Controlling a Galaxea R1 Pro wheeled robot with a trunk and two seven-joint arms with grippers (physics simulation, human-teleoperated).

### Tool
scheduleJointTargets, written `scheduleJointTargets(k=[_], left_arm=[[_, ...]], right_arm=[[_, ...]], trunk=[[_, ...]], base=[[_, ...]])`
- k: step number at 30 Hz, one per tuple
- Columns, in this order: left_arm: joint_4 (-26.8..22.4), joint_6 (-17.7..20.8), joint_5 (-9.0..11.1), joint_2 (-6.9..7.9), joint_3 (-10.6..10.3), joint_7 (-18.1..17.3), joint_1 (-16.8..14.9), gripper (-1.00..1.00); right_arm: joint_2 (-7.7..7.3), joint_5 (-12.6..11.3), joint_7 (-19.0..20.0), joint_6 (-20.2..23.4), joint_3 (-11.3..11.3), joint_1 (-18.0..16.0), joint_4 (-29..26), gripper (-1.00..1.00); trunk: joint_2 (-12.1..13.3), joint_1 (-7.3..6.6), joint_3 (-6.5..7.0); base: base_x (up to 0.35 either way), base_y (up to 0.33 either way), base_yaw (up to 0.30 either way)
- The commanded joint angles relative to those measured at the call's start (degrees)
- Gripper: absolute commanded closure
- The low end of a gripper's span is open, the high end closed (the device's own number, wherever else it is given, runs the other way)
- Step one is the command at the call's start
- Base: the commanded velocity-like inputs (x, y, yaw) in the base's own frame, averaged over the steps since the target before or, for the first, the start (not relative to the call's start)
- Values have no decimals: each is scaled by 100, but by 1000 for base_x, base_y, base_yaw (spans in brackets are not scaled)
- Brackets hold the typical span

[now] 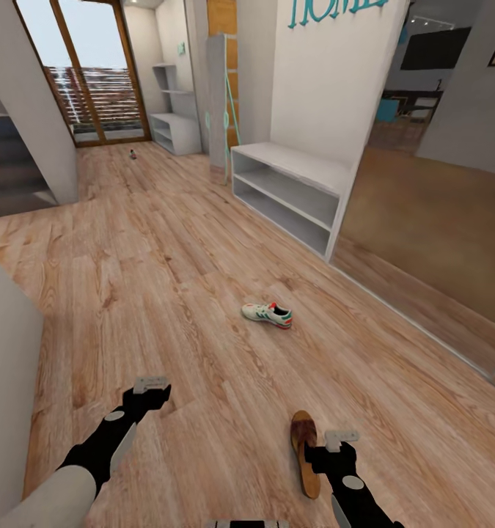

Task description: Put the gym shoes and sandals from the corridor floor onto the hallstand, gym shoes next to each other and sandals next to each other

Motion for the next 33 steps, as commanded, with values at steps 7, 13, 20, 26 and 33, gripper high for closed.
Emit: scheduleJointTargets(k=[7,13,20,26,33], left_arm=[[-191,129,20,27,29,-30,-22,-100],[-261,178,28,35,29,-26,-108,-100],[-302,286,23,9,29,-25,-236,-100],[-313,403,20,-20,29,-29,-273,-100],[-319,439,16,-28,29,-30,-277,-100]], right_arm=[[-4,-4,-42,39,24,0,-11,-100],[-4,-4,-42,39,24,0,-11,-100],[-4,-4,-42,34,19,-3,-11,-100],[-4,-4,-42,31,11,-1,-11,-100],[-4,-4,-42,30,7,-1,-11,-100]], trunk=[[-284,153,-190],[-525,285,-349],[-805,439,-535],[-813,454,-722],[-823,472,-941]], base=[[0,0,83],[0,0,83],[0,0,56],[0,0,16],[0,0,3]])
